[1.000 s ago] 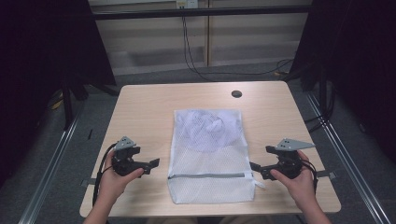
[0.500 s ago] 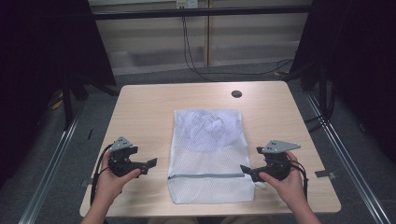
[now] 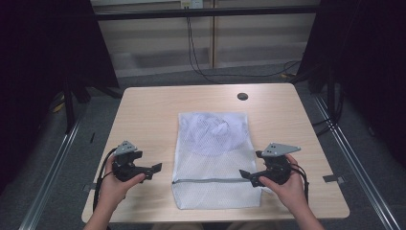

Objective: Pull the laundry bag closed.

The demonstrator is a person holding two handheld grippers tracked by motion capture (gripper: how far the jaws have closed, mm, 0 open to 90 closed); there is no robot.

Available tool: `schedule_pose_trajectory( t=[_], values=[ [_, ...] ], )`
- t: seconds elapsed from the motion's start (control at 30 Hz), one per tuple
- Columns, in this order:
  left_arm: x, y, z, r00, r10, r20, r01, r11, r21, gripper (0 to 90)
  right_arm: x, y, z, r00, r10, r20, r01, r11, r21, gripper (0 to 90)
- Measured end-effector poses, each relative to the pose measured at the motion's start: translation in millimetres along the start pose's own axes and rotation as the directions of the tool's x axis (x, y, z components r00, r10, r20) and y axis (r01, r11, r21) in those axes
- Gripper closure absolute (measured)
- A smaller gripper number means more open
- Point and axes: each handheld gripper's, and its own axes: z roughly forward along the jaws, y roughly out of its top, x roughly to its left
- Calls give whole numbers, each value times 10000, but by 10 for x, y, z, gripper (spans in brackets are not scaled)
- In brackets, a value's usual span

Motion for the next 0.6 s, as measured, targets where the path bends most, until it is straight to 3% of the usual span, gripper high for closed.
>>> schedule_pose_trajectory(
  t=[0.6],
  values=[
    [-1, -9, -15, 10000, 53, 56, -54, 10000, 67, 17, 269, 164, 304, 9976, -448, -529, 467, 9983, 341, 62]
  ],
)
